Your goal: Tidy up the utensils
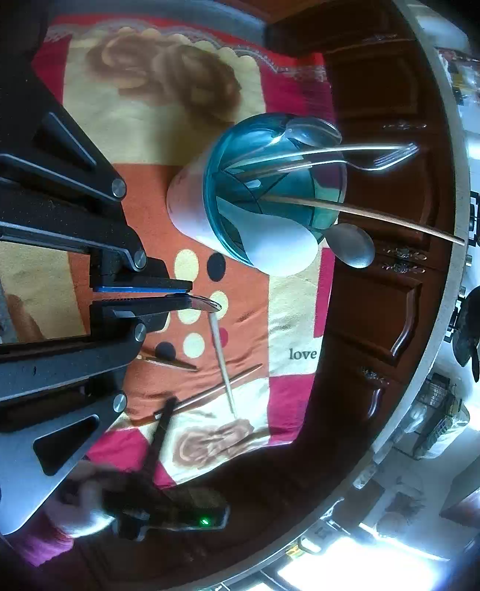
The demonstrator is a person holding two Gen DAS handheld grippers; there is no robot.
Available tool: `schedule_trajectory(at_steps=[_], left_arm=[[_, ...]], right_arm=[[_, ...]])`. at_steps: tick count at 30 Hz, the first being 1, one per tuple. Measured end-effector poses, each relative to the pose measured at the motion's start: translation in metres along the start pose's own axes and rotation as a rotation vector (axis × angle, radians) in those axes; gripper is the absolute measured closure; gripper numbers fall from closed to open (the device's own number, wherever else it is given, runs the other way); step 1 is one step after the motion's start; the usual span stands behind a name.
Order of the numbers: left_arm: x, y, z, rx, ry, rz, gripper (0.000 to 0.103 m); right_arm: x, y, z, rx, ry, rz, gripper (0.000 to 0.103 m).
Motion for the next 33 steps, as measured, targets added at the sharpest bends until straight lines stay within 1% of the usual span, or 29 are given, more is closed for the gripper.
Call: schedule_trajectory(at_steps=[2,4,5,6,7,9,11,12,13,14,15,17,18,19,20,23,27,28,31,33], left_arm=[[0.002,-0.002,0.000,-0.001,0.005,-0.005,0.103],[0.005,-0.005,0.003,0.015,0.003,-0.005,0.103],[0.005,-0.006,0.005,0.025,0.003,-0.005,0.102],[0.005,-0.009,0.010,0.045,0.003,-0.003,0.102],[0.004,-0.011,0.014,0.064,0.000,0.005,0.102],[-0.001,-0.018,0.028,0.123,-0.012,0.033,0.103],[-0.007,-0.025,0.039,0.176,-0.027,0.067,0.103],[-0.009,-0.030,0.045,0.200,-0.025,0.077,0.103],[-0.010,-0.034,0.050,0.214,-0.015,0.073,0.102],[-0.010,-0.037,0.057,0.233,-0.011,0.071,0.103],[-0.011,-0.041,0.064,0.263,-0.013,0.083,0.103],[-0.014,-0.046,0.072,0.292,-0.029,0.114,0.102],[-0.013,-0.048,0.074,0.290,-0.028,0.115,0.102],[-0.012,-0.048,0.073,0.283,-0.028,0.114,0.102],[-0.010,-0.049,0.073,0.278,-0.034,0.113,0.102],[-0.001,-0.044,0.069,0.262,-0.050,0.094,0.103],[0.019,-0.032,0.060,0.205,-0.061,0.051,0.103],[0.023,-0.030,0.058,0.192,-0.065,0.042,0.103],[0.037,-0.021,0.055,0.159,-0.071,0.018,0.103],[0.042,-0.018,0.056,0.150,-0.075,0.009,0.103]], right_arm=[[-0.022,-0.006,0.012,0.038,-0.007,0.048,0.070],[-0.046,-0.007,0.008,0.050,-0.090,0.084,0.070],[-0.055,-0.008,0.004,0.042,-0.112,0.102,0.077],[-0.058,-0.006,0.004,0.053,-0.114,0.063,0.084],[-0.060,-0.008,0.003,0.056,-0.128,0.061,0.087],[-0.055,-0.009,0.001,0.032,-0.101,0.031,0.088],[-0.044,-0.013,0.000,0.041,-0.096,0.010,0.088],[-0.038,-0.014,-0.003,0.041,-0.101,-0.003,0.089],[-0.031,-0.015,-0.006,0.035,-0.123,-0.026,0.091],[-0.024,-0.012,-0.010,0.027,-0.139,-0.047,0.091],[-0.012,-0.010,-0.018,-0.003,-0.155,-0.084,0.091],[0.001,-0.008,-0.031,-0.057,-0.147,-0.116,0.091],[0.007,-0.007,-0.035,-0.074,-0.139,-0.129,0.091],[0.012,-0.005,-0.033,-0.083,-0.110,-0.138,0.093],[0.016,-0.003,-0.029,-0.082,-0.072,-0.146,0.095],[0.022,0.002,-0.005,-0.017,-0.046,-0.144,0.095],[0.026,0.014,0.041,0.083,0.026,-0.155,0.095],[0.021,0.017,0.054,0.106,0.042,-0.159,0.095],[0.018,0.026,0.089,0.194,0.076,-0.166,0.095],[0.017,0.029,0.103,0.230,0.082,-0.166,0.097]])
Point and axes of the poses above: each gripper's, at about its wrist camera, not at the fingertips, and x roughly against the way its jaws point, z to its left, y to its top, the point moved 4 cm from there along -x, roughly the way its jaws point, and after that the axes turned 10 degrees about y, right-handed, at the moved point
